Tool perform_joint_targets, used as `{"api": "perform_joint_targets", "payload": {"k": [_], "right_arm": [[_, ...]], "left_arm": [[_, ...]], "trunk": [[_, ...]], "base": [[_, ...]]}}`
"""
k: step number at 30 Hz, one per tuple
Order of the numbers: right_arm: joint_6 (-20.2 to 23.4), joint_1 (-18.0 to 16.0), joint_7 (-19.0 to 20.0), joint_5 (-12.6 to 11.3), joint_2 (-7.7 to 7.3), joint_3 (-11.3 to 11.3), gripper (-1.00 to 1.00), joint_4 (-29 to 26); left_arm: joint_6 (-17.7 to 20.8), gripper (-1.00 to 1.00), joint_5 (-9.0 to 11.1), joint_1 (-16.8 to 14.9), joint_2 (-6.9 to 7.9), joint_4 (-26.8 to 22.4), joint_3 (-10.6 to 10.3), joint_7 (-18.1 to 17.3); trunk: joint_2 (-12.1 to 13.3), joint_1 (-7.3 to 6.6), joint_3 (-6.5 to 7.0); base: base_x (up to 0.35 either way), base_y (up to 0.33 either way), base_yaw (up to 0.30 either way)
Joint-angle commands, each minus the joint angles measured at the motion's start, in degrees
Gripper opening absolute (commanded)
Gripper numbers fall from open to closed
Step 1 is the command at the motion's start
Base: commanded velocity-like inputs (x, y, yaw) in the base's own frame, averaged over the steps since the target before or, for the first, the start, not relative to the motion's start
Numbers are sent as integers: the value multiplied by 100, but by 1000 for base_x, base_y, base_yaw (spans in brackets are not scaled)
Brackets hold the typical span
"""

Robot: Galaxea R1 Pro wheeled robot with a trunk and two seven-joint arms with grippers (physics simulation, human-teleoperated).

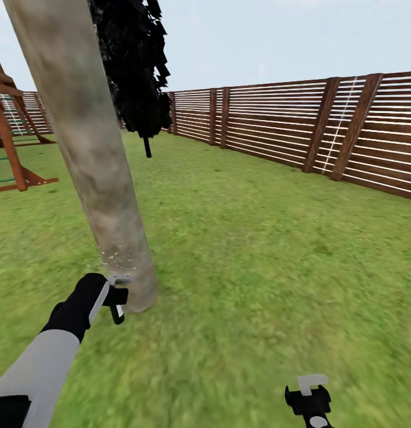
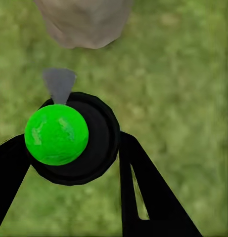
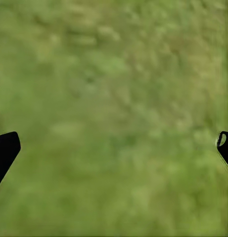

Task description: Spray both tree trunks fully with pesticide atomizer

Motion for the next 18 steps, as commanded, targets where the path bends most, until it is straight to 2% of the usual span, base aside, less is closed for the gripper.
{"api": "perform_joint_targets", "payload": {"k": [1,10,18], "right_arm": [[6,-3,-43,40,0,37,100,5],[6,-3,-40,31,28,37,100,5],[6,-3,-38,31,35,38,100,5]], "left_arm": [[28,-100,-12,-1,-1,-7,14,-27],[28,-100,-11,-2,-1,-33,21,-20],[28,-100,-12,-1,7,-26,42,-19]], "trunk": [[-2,-1,-5],[-2,-1,-5],[-2,-1,-5]], "base": [[0,-275,0],[127,-263,19],[172,-248,259]]}}
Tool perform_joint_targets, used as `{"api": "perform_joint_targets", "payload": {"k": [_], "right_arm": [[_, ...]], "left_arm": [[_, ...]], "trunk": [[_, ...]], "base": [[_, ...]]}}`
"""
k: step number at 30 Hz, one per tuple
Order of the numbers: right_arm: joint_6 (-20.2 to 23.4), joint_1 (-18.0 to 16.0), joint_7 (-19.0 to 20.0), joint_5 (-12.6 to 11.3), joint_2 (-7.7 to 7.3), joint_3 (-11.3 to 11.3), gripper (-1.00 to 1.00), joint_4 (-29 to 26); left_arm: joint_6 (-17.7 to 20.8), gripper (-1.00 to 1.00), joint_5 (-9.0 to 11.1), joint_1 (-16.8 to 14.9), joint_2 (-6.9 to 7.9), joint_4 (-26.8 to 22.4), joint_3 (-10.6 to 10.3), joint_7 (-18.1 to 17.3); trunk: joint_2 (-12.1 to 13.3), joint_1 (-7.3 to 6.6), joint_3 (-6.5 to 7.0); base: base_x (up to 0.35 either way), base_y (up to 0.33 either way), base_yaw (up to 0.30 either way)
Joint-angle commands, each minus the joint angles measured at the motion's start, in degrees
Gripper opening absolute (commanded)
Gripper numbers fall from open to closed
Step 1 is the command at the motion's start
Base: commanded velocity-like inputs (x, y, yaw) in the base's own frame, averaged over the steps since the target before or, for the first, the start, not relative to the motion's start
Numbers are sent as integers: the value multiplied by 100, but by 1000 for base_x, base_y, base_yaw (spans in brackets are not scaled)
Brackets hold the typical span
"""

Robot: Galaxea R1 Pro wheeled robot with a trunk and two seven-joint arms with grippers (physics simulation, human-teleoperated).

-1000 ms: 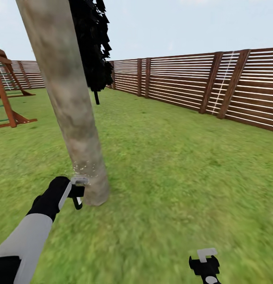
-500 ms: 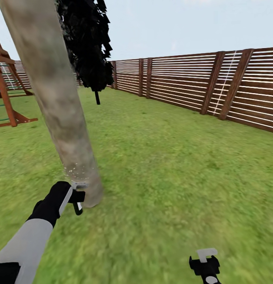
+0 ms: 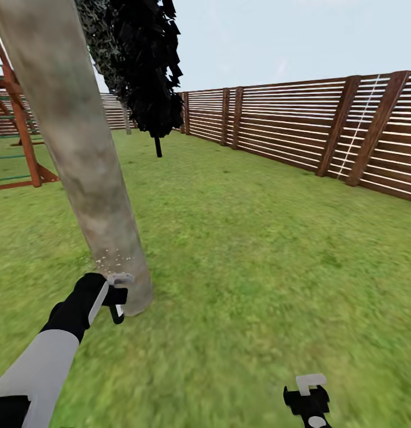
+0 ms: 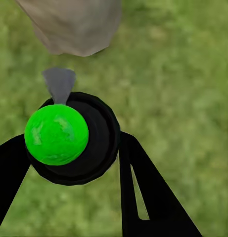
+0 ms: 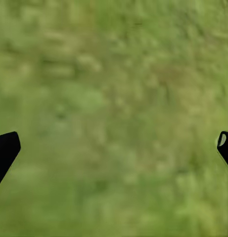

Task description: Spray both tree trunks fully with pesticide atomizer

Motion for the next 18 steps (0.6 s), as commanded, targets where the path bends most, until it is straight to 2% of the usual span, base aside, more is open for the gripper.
{"api": "perform_joint_targets", "payload": {"k": [1,6,11,15,18], "right_arm": [[6,-2,-46,40,-1,37,100,4],[6,-2,-44,40,-1,41,100,4],[6,-2,-46,40,-1,38,100,4],[6,-2,-42,40,-1,39,100,4],[6,-2,-42,40,1,40,100,4]], "left_arm": [[26,-100,-12,-5,-2,0,12,-27],[22,-100,-12,50,0,14,12,-28],[17,-100,-9,167,-2,19,9,-34],[1,-100,-15,441,92,15,43,-43],[-7,-100,-20,497,180,20,67,-38]], "trunk": [[-2,1,-5],[-2,1,-5],[-2,1,-5],[-2,1,-5],[-2,1,-5]], "base": [[175,-244,277],[163,-246,267],[36,-267,47],[36,-272,12],[181,-234,196]]}}
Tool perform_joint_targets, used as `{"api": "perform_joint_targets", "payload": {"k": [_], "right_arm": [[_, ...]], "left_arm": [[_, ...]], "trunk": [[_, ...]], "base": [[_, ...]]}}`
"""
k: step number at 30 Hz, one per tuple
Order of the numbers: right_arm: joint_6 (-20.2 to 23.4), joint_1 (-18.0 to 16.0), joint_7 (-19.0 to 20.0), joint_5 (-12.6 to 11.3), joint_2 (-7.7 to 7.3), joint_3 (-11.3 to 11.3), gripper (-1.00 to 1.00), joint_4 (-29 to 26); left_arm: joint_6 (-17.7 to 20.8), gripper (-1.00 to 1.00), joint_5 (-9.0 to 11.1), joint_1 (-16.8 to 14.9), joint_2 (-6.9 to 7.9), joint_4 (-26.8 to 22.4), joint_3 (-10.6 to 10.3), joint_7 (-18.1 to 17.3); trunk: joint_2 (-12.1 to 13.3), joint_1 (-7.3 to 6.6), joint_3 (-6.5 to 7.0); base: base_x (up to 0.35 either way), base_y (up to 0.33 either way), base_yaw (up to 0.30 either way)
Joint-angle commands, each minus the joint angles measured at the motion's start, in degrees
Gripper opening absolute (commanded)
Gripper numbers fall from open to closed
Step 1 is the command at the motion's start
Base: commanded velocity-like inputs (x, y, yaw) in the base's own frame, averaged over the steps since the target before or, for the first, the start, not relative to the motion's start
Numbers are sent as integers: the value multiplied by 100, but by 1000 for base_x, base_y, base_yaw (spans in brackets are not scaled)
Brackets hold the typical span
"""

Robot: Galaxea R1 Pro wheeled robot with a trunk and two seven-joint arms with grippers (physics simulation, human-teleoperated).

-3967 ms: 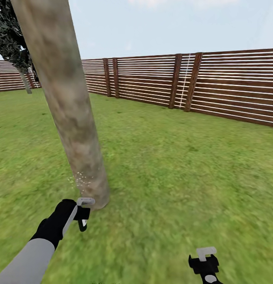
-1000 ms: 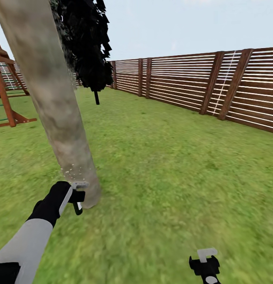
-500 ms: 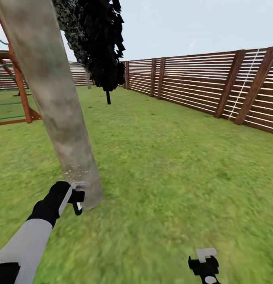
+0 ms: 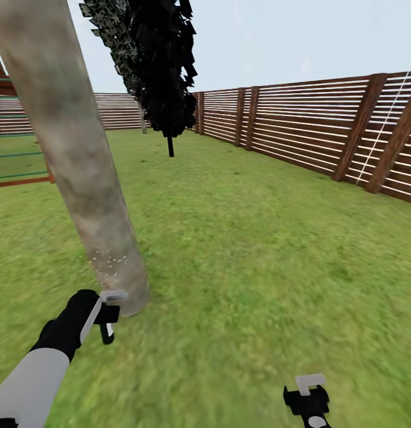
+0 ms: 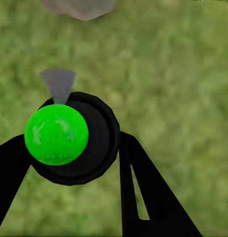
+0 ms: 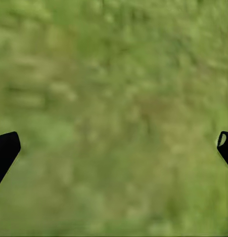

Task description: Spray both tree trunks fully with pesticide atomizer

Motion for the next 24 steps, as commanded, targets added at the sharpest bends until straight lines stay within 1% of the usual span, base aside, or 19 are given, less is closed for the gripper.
{"api": "perform_joint_targets", "payload": {"k": [1,3,5,8,11,12,14,17,21,24], "right_arm": [[6,-2,-47,40,-2,38,100,4],[6,-2,-47,40,-2,36,100,4],[6,-2,-47,40,-1,37,100,4],[6,-2,-47,40,-2,37,100,4],[6,-2,-45,41,-3,36,100,4],[6,-2,-44,40,-1,37,100,4],[6,-2,-46,40,-2,35,100,4],[6,-2,-44,40,-3,37,100,4],[6,-2,-44,40,-3,38,100,4],[6,-2,-44,40,-3,36,100,4]], "left_arm": [[25,-100,5,1,24,-8,15,-12],[24,-100,8,3,65,-9,18,4],[23,-100,10,4,73,-8,18,7],[-124,-100,10,4,24,-9,12,14],[-169,-100,17,4,5,10,10,17],[-177,-100,25,4,2,90,10,14],[-248,-100,27,4,4,241,14,16],[-461,-100,20,4,11,324,18,17],[-497,-100,17,4,7,383,10,17],[-503,-100,11,4,12,475,10,17]], "trunk": [[-2,1,-5],[-2,1,-5],[-2,1,-5],[-2,1,-5],[-2,1,-5],[-2,1,-5],[-2,1,-5],[-2,1,-5],[-2,1,-5],[-2,1,-5]], "base": [[239,-188,264],[268,-159,273],[279,-146,277],[261,-169,277],[179,-221,277],[61,-258,214],[24,-267,86],[4,-272,16],[0,-273,1],[82,-274,169]]}}
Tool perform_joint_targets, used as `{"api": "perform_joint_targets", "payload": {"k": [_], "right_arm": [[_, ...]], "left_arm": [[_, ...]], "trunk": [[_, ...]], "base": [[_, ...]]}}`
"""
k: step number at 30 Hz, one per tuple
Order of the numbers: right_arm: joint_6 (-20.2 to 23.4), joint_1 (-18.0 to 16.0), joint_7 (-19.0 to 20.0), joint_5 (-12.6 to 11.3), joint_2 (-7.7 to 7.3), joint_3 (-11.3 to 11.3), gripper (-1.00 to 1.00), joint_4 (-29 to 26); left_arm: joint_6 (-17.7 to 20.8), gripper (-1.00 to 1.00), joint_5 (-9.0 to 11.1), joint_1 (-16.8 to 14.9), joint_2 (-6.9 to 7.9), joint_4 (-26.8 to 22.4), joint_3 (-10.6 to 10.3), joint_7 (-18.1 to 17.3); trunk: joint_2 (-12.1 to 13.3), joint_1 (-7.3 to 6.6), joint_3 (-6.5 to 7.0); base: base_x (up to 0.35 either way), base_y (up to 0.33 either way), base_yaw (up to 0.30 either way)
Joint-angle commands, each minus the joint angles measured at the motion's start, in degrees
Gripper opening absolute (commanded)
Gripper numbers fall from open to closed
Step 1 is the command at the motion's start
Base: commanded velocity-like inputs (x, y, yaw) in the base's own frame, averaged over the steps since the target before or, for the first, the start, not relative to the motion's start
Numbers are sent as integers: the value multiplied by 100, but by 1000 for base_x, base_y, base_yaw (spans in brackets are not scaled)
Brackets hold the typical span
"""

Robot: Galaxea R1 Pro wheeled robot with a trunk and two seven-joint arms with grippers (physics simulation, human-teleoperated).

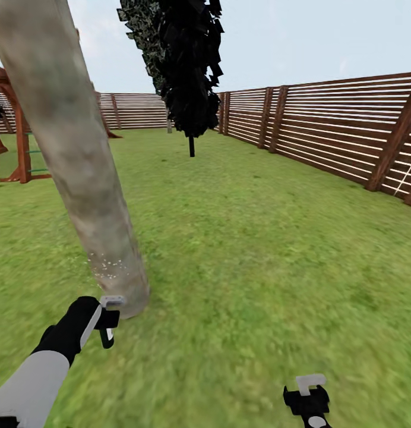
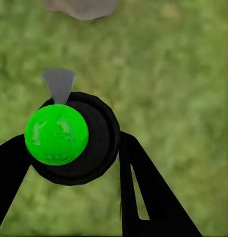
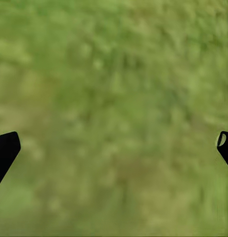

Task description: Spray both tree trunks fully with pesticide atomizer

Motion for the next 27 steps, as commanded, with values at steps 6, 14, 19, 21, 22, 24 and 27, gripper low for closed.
{"api": "perform_joint_targets", "payload": {"k": [6,14,19,21,22,24,27], "right_arm": [[6,-2,-43,41,-1,37,100,4],[6,-2,-45,40,-4,37,100,4],[3,41,-43,48,-18,36,100,4],[2,48,-43,47,-15,36,100,4],[4,49,-43,46,-13,36,100,4],[6,51,-43,41,-10,36,100,-2],[6,51,-43,40,-2,36,100,-5]], "left_arm": [[31,-100,-15,-7,56,1,22,71],[46,-100,34,-11,-29,-6,-3,394],[53,-100,14,-12,-23,-16,-21,387],[59,-100,9,-13,-22,-28,-21,387],[64,-100,7,-15,-22,-34,-21,387],[90,-100,-1,-30,-27,-58,-27,387],[97,-100,-5,-66,-30,-67,-30,387]], "trunk": [[-2,0,-5],[-2,0,-5],[-2,0,-5],[-2,0,-5],[-2,0,-5],[-2,0,-5],[-2,0,-5]], "base": [[140,-273,271],[132,-262,182],[6,-274,4],[0,-275,0],[0,-275,0],[0,-275,0],[0,-275,1]]}}
